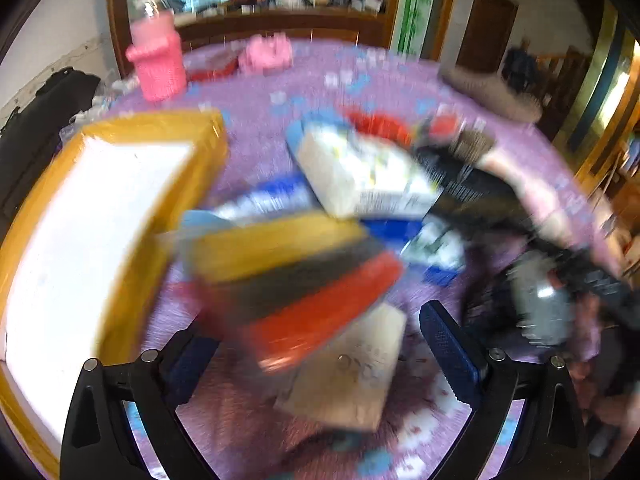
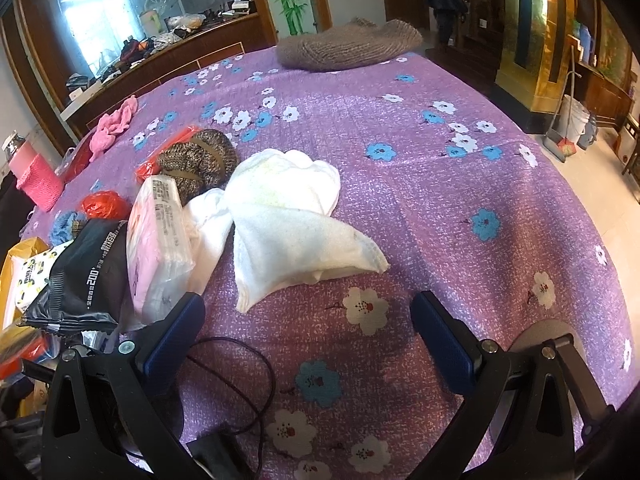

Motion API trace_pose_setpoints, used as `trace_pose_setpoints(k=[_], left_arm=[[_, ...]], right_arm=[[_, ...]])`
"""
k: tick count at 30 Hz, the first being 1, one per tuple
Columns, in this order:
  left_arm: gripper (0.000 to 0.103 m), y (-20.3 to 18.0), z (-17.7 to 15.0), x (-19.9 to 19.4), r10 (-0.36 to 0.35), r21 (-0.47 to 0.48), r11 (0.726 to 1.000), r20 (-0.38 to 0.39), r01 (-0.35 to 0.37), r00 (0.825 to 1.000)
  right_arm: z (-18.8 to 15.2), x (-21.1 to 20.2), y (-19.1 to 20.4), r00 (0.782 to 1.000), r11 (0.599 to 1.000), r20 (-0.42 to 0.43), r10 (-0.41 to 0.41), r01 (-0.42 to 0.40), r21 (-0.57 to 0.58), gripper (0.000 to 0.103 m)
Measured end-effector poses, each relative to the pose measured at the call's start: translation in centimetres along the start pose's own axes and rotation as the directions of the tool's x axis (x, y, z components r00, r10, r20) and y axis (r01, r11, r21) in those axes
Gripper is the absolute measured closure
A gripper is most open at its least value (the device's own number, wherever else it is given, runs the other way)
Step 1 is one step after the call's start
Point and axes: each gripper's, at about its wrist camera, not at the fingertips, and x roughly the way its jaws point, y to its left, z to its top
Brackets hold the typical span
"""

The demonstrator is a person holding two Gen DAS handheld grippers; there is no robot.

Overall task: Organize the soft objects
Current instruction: 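Grasp the bag of yellow, black and red sponges with the left tool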

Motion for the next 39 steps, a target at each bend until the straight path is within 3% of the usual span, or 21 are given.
trace_pose_setpoints(k=[4, 7, 11, 13, 14, 16, 17, 18, 19, 21, 23, 24, 26, 27, 28, 31, 33, 39], left_arm=[[0.004, 1.3, 0.0, -6.2, 0.007, 0.02, 1.0, 0.186, -0.011, 0.983], [0.003, 3.1, -0.7, -11.5, 0.015, -0.001, 1.0, 0.329, -0.016, 0.944], [0.0, 6.0, -2.2, -17.9, 0.073, -0.076, 0.996, 0.477, -0.042, 0.876], [0.0, 6.9, -2.9, -19.4, 0.094, -0.101, 0.994, 0.507, -0.049, 0.857], [0.0, 7.4, -3.1, -20.1, 0.113, -0.117, 0.991, 0.514, -0.061, 0.85], [0.0, 7.4, -3.3, -19.6, 0.14, -0.119, 0.989, 0.492, -0.093, 0.86], [0.0, 7.3, -3.5, -19.1, 0.133, -0.108, 0.99, 0.472, -0.092, 0.872], [0.0, 7.2, -3.8, -18.4, 0.119, -0.097, 0.992, 0.45, -0.084, 0.885], [0.0, 7.3, -4.0, -17.8, 0.106, -0.089, 0.993, 0.433, -0.075, 0.895], [0.0, 7.1, -4.4, -16.6, 0.074, -0.06, 0.997, 0.383, -0.055, 0.921], [0.0, 6.7, -4.8, -16.2, 0.062, -0.034, 0.998, 0.343, -0.053, 0.937], [0.001, 6.3, -5.0, -15.6, 0.059, -0.017, 0.998, 0.314, -0.056, 0.947], [0.001, 5.9, -4.9, -14.8, 0.04, 0.007, 0.999, 0.269, -0.044, 0.962], [0.001, 6.0, -4.3, -14.3, 0.031, 0.016, 0.999, 0.252, -0.036, 0.967], [0.001, 5.8, -3.8, -13.9, 0.02, 0.027, 0.999, 0.237, -0.027, 0.971], [0.002, 4.8, -2.1, -13.4, -0.01, 0.081, 0.997, 0.182, -0.004, 0.983], [0.002, 4.1, -1.0, -11.9, -0.011, 0.117, 0.993, 0.144, -0.006, 0.989], [0.003, 3.8, 0.7, -9.6, 0.02, 0.147, 0.989, 0.093, -0.034, 0.995]], right_arm=[[-0.2, -1.6, 1.1, 0.996, 0.997, 0.056, -0.07, 0.073, -0.036, 0.001], [-0.2, -4.4, 2.5, 0.984, 0.99, 0.15, -0.093, 0.108, -0.095, 0.001], [0.2, -9.6, 4.9, 0.955, 0.977, 0.277, -0.11, 0.155, -0.145, 0.001], [0.0, -13.6, 6.1, 0.926, 0.98, 0.376, -0.03, 0.101, -0.171, 0.001], [-0.5, -16.0, 6.6, 0.896, 0.98, 0.439, 0.064, 0.026, -0.195, 0.0], [-1.2, -18.5, 6.9, 0.855, 0.95, 0.434, 0.283, -0.187, -0.251, 0.0], [-1.2, -18.2, 7.3, 0.866, 0.915, 0.322, 0.383, -0.307, -0.263, 0.0], [-1.2, -17.2, 8.0, 0.884, 0.892, 0.197, 0.423, -0.369, -0.261, 0.0], [-1.5, -16.2, 8.6, 0.903, 0.894, 0.119, 0.412, -0.375, -0.247, 0.0], [-2.3, -15.7, 9.0, 0.945, 0.936, 0.148, 0.293, -0.252, -0.245, 0.0], [-2.4, -16.5, 9.5, 0.961, 0.958, 0.216, 0.173, -0.114, -0.263, 0.0], [-2.4, -17.4, 9.7, 0.953, 0.96, 0.264, 0.148, -0.075, -0.27, 0.0], [-3.0, -20.7, 9.7, 0.889, 0.956, 0.43, 0.158, -0.029, -0.29, 0.0], [-3.4, -21.3, 9.3, 0.86, 0.952, 0.474, 0.19, -0.044, -0.302, 0.0], [-3.5, -21.1, 9.0, 0.846, 0.939, 0.47, 0.252, -0.096, -0.33, 0.0], [-2.9, -16.9, 7.7, 0.929, 0.956, 0.312, 0.199, -0.114, -0.271, 0.0], [-2.9, -14.9, 6.5, 0.941, 0.955, 0.242, 0.234, -0.176, -0.239, 0.0], [-4.1, -12.1, 5.9, 0.961, 0.953, 0.173, 0.215, -0.169, -0.25, 0.0]])
